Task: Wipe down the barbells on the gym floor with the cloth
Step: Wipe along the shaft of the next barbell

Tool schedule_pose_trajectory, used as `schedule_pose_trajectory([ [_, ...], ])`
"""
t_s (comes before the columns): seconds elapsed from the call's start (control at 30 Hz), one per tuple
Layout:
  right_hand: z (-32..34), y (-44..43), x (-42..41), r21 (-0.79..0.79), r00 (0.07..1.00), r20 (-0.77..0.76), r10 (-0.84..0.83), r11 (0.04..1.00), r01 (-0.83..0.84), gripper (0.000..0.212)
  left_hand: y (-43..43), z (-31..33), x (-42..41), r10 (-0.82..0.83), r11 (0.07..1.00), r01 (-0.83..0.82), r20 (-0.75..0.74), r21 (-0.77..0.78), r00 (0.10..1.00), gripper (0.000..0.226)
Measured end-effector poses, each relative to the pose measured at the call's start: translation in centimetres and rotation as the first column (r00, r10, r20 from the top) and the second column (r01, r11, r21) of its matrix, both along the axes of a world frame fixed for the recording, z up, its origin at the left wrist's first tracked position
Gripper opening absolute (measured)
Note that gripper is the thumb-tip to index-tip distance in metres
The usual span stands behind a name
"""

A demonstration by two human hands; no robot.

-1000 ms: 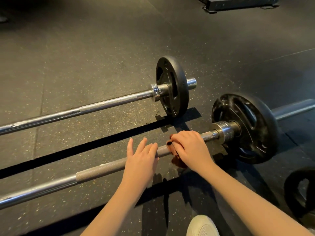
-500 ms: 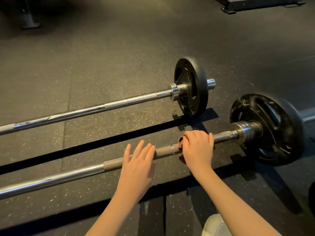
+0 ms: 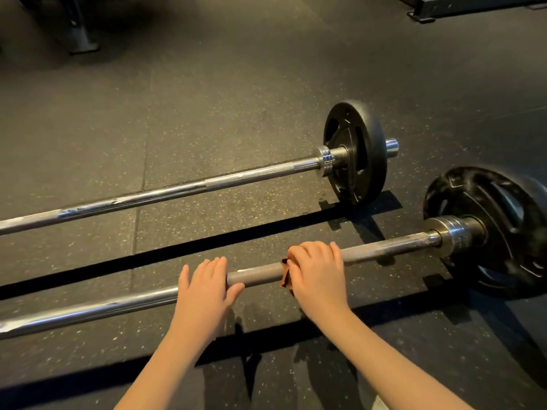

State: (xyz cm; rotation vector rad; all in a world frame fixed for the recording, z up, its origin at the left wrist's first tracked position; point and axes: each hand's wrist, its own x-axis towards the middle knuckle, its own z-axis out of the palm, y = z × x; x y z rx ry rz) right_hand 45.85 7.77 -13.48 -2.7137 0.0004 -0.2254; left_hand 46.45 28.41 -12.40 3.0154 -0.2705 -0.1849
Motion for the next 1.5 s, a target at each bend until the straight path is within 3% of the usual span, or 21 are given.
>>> schedule_pose_trajectory([
  [0.13, -0.1, -2.3, 1.7, -0.028, 0.987, -0.005, 0.163, 0.986, -0.163, 0.035, 0.7, 1.6, 2.5, -0.101, 0.994, 0.108, -0.279, 0.010, 0.955, 0.043],
  [0.23, -0.1, -1.9, 1.4, -0.024, 0.995, -0.004, 0.098, 0.995, -0.098, 0.036, 1.3, 2.3, 4.4, -0.115, 0.993, 0.101, -0.525, -0.055, 0.843, 0.041],
  [0.3, -0.1, -1.4, 1.2, -0.050, 0.996, -0.006, 0.093, 0.994, -0.093, 0.037, 1.4, 2.1, 4.8, -0.116, 0.993, 0.101, -0.583, -0.057, 0.804, 0.037],
  [0.37, 0.1, -1.9, 1.4, -0.055, 0.986, -0.048, 0.162, 0.985, -0.164, 0.041, 1.3, 2.0, 4.4, -0.166, 0.982, 0.188, -0.498, -0.005, 0.851, 0.033],
  [0.43, 0.2, -2.7, 1.6, -0.053, 0.975, -0.083, 0.207, 0.976, -0.212, 0.044, 1.3, 1.8, 3.4, -0.219, 0.968, 0.247, -0.315, 0.049, 0.923, 0.030],
  [0.53, 0.1, -1.2, 1.1, -0.064, 0.997, -0.002, 0.083, 0.994, -0.083, 0.041, 1.2, 0.6, 1.7, -0.273, 0.958, 0.269, 0.028, 0.100, 0.962, 0.031],
  [0.6, 0.0, 1.2, 0.6, -0.049, 0.998, 0.041, 0.040, 0.998, -0.038, 0.036, 1.4, -0.9, 1.0, -0.277, 0.959, 0.265, 0.137, 0.099, 0.951, 0.040],
  [0.8, -0.3, 1.2, 0.6, -0.100, 0.946, 0.103, 0.308, 0.949, -0.298, 0.027, 1.4, -1.8, 1.0, -0.244, 0.970, 0.232, 0.228, 0.077, 0.943, 0.042],
  [0.93, -0.5, -1.5, -0.7, -0.103, 0.991, 0.062, 0.122, 0.988, -0.115, 0.028, 2.3, -2.0, -0.1, -0.175, 0.984, 0.177, 0.329, 0.026, 0.928, 0.026],
  [1.0, -0.5, 0.9, -1.1, -0.088, 0.999, 0.035, 0.015, 0.996, -0.012, 0.036, 3.0, -2.2, -1.1, -0.149, 0.988, 0.150, 0.352, 0.024, 0.924, 0.030],
  [1.13, -0.2, 6.1, 0.7, -0.116, 0.987, 0.042, 0.153, 0.982, -0.147, 0.035, 3.6, -2.0, -1.3, -0.121, 0.993, 0.114, 0.330, 0.040, 0.936, 0.034],
  [1.23, -0.3, 5.0, 1.4, -0.138, 0.972, 0.048, 0.228, 0.966, -0.220, 0.028, 3.7, -2.0, -1.5, -0.106, 0.994, 0.100, 0.330, 0.035, 0.938, 0.033],
  [1.37, -0.4, 1.6, 0.3, -0.139, 0.983, 0.058, 0.172, 0.977, -0.163, 0.027, 3.8, -1.5, -1.7, -0.103, 0.995, 0.096, 0.301, 0.039, 0.948, 0.044],
  [1.5, -0.6, 3.9, -0.3, -0.033, 0.992, 0.110, 0.065, 0.998, -0.062, 0.032, 3.8, -1.3, -2.1, -0.119, 0.993, 0.106, 0.286, 0.059, 0.951, 0.052],
])
